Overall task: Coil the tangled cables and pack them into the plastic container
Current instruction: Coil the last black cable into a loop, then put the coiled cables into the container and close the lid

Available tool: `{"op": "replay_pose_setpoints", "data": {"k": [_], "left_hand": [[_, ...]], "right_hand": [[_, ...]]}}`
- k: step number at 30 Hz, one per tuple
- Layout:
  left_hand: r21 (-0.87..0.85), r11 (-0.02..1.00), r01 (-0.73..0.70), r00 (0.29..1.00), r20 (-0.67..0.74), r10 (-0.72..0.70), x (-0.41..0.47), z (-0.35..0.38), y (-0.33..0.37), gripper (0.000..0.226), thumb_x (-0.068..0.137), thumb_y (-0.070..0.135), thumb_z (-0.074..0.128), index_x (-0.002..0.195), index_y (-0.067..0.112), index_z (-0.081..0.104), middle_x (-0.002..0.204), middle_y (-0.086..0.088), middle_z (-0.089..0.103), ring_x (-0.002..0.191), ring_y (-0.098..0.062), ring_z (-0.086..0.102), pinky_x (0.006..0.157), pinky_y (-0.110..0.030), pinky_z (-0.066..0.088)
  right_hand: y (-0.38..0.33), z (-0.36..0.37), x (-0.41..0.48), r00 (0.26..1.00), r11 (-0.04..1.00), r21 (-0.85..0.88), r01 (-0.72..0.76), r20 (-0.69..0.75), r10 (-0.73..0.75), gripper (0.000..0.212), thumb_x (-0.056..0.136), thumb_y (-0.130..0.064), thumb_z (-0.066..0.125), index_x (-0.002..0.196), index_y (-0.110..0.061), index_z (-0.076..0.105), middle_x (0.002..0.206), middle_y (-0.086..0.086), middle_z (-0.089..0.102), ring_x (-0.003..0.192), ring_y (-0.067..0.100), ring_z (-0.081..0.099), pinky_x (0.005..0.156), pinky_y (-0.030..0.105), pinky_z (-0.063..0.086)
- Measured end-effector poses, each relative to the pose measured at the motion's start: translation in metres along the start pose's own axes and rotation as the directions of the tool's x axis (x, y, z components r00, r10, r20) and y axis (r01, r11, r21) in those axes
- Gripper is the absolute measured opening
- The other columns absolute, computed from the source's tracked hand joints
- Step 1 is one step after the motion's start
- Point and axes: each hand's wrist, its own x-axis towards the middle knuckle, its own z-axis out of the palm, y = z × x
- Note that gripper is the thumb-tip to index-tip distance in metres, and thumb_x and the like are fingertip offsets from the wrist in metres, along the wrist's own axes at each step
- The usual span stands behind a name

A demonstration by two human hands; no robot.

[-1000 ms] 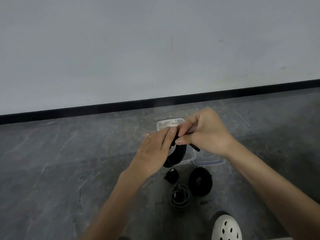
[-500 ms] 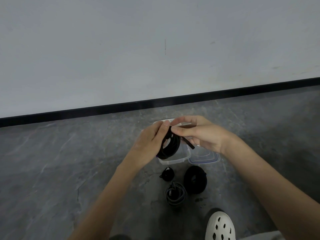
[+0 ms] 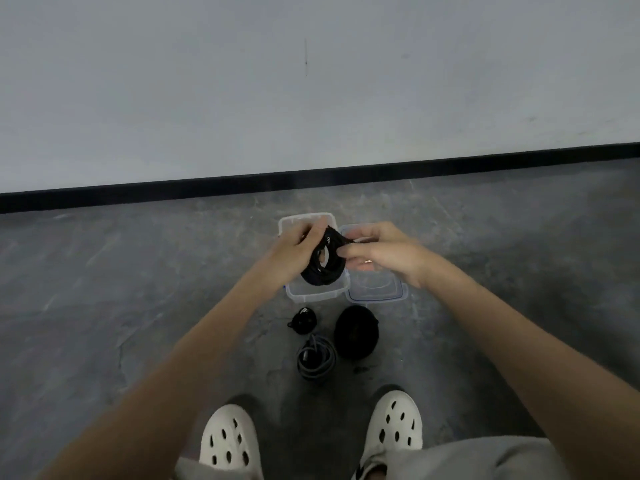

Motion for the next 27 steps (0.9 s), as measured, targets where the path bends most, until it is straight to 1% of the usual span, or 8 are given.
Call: {"op": "replay_pose_setpoints", "data": {"k": [3, 6, 9, 12, 15, 18, 22, 27], "left_hand": [[0.067, 0.994, 0.088, 0.99, 0.109, -0.095, 0.013, 0.008, -0.024, 0.033, 0.099, 0.044, 0.046, 0.106, 0.017, 0.063, 0.095, 0.003, 0.067, 0.092, -0.01, 0.063, 0.076, -0.02, 0.045], [0.177, 0.959, 0.219, 0.958, 0.146, -0.246, 0.027, 0.019, -0.061, 0.038, 0.094, 0.033, 0.061, 0.127, 0.018, 0.051, 0.11, -0.002, 0.062, 0.101, -0.019, 0.062, 0.081, -0.032, 0.053], [0.23, 0.919, 0.319, 0.923, 0.145, -0.357, 0.038, 0.028, -0.106, 0.038, 0.093, 0.021, 0.062, 0.129, 0.018, 0.052, 0.102, -0.004, 0.062, 0.082, -0.016, 0.063, 0.058, -0.024, 0.054], [0.155, 0.902, 0.402, 0.898, 0.126, -0.422, 0.043, 0.036, -0.155, 0.041, 0.093, 0.019, 0.062, 0.132, 0.017, 0.05, 0.112, -0.012, 0.061, 0.085, -0.024, 0.065, 0.05, -0.02, 0.05], [0.158, 0.902, 0.401, 0.909, 0.054, -0.414, 0.037, 0.042, -0.212, 0.04, 0.092, 0.018, 0.064, 0.13, 0.014, 0.052, 0.119, -0.018, 0.061, 0.104, -0.039, 0.062, 0.074, -0.036, 0.053], [0.219, 0.886, 0.408, 0.911, -0.032, -0.412, 0.023, 0.038, -0.265, 0.037, 0.09, 0.021, 0.067, 0.125, 0.018, 0.056, 0.11, -0.006, 0.063, 0.097, -0.027, 0.063, 0.082, -0.039, 0.054], [0.198, 0.83, 0.522, 0.853, -0.118, -0.508, 0.005, 0.032, -0.311, 0.036, 0.091, 0.018, 0.065, 0.126, 0.019, 0.054, 0.108, -0.004, 0.061, 0.099, -0.028, 0.063, 0.084, -0.045, 0.055], [0.308, 0.79, 0.53, 0.847, -0.139, -0.513, -0.002, 0.052, -0.34, 0.038, 0.09, 0.015, 0.066, 0.125, 0.007, 0.056, 0.116, -0.015, 0.066, 0.106, -0.029, 0.062, 0.083, -0.026, 0.042]], "right_hand": [[0.028, 0.005, 0.032, 0.997, 0.997, -0.013, -0.072, -0.039, 0.072, 0.02, 0.084, -0.021, 0.068, 0.103, -0.015, 0.07, 0.093, 0.008, 0.075, 0.087, 0.017, 0.071, 0.09, 0.034, 0.055], [0.068, 0.014, 0.062, 0.989, 0.989, -0.001, -0.145, -0.042, 0.145, 0.016, 0.079, -0.025, 0.071, 0.093, -0.017, 0.069, 0.073, -0.001, 0.072, 0.073, 0.014, 0.068, 0.07, 0.024, 0.055], [0.113, 0.03, 0.094, 0.979, 0.978, -0.045, -0.201, -0.035, 0.2, 0.016, 0.08, -0.028, 0.075, 0.089, -0.016, 0.068, 0.064, -0.003, 0.064, 0.06, 0.008, 0.062, 0.059, 0.02, 0.05], [0.153, 0.044, 0.122, 0.978, 0.977, -0.05, -0.207, -0.031, 0.205, 0.021, 0.078, -0.032, 0.078, 0.09, -0.022, 0.064, 0.075, -0.002, 0.063, 0.069, 0.01, 0.061, 0.058, 0.018, 0.047], [0.193, 0.039, 0.141, 0.982, 0.969, -0.175, -0.172, -0.105, 0.156, 0.039, 0.076, -0.038, 0.079, 0.103, -0.02, 0.058, 0.09, 0.0, 0.062, 0.084, 0.014, 0.061, 0.06, 0.016, 0.046], [0.241, 0.02, 0.149, 0.966, 0.9, -0.376, -0.221, -0.213, 0.148, 0.05, 0.077, -0.027, 0.079, 0.116, -0.009, 0.054, 0.107, 0.006, 0.058, 0.101, 0.022, 0.058, 0.081, 0.028, 0.047], [0.291, 0.003, 0.153, 0.916, 0.844, -0.365, -0.394, -0.233, 0.327, 0.072, 0.074, -0.015, 0.08, 0.134, -0.004, 0.041, 0.132, 0.013, 0.05, 0.12, 0.029, 0.051, 0.095, 0.039, 0.046], [0.328, 0.011, 0.161, 0.902, 0.79, -0.434, -0.432, -0.194, 0.387, 0.067, 0.072, -0.018, 0.082, 0.127, -0.006, 0.047, 0.114, 0.004, 0.054, 0.107, 0.023, 0.054, 0.08, 0.03, 0.044]]}}
